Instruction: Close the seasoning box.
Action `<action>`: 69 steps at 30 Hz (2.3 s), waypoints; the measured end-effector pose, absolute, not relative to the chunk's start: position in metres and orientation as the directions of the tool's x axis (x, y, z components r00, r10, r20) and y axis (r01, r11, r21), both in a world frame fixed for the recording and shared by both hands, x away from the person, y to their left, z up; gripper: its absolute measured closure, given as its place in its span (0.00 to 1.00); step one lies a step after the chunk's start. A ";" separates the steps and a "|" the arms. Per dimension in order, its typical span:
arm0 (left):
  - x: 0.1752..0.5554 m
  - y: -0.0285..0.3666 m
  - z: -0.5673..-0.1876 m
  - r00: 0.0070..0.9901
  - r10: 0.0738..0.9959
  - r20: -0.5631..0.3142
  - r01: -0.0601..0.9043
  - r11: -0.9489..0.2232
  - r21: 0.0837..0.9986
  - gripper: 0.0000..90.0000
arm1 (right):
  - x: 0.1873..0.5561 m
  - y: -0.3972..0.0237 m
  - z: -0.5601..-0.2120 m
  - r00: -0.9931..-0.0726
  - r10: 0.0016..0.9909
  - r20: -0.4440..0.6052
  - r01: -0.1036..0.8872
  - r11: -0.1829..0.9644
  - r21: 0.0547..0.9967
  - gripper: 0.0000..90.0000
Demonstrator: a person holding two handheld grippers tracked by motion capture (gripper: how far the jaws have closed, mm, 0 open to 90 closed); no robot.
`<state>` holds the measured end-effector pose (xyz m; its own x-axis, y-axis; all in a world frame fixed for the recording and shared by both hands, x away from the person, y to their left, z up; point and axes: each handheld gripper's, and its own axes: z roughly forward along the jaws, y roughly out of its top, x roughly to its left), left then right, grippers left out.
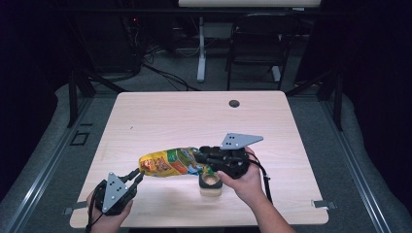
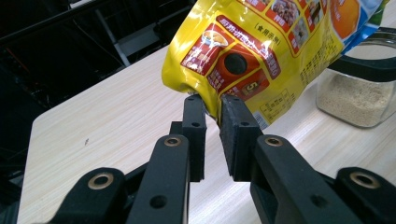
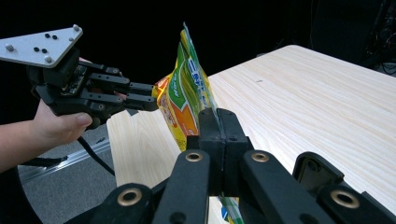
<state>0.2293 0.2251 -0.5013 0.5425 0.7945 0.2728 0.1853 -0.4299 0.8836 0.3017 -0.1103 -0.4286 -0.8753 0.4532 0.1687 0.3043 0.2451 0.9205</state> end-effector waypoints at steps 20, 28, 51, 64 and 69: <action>0.230 0.230 -0.501 0.526 0.806 0.271 0.189 -0.422 0.887 0.84 | 0.302 -0.105 -0.428 -0.869 0.475 0.137 0.296 0.278 0.914 1.00; 0.230 0.231 -0.502 0.530 0.804 0.270 0.190 -0.423 0.886 0.83 | 0.305 -0.098 -0.429 -0.864 0.484 0.134 0.307 0.298 0.904 1.00; 0.230 0.234 -0.503 0.525 0.810 0.262 0.195 -0.414 0.889 0.79 | 0.307 -0.071 -0.418 -0.875 0.481 0.063 0.292 0.418 0.860 1.00; 0.231 0.234 -0.505 0.533 0.806 0.258 0.198 -0.415 0.888 0.77 | 0.309 -0.059 -0.413 -0.879 0.476 0.010 0.284 0.506 0.814 1.00; 0.231 0.234 -0.505 0.531 0.807 0.260 0.200 -0.417 0.887 0.77 | 0.309 -0.052 -0.413 -0.885 0.466 -0.005 0.271 0.523 0.808 1.00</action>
<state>0.2314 0.2343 -0.5052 0.5308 0.8067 0.2596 0.2003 -0.4171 0.8865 0.3093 -0.0524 -0.4132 -0.8847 0.4661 -0.0051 0.2708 0.5229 0.8082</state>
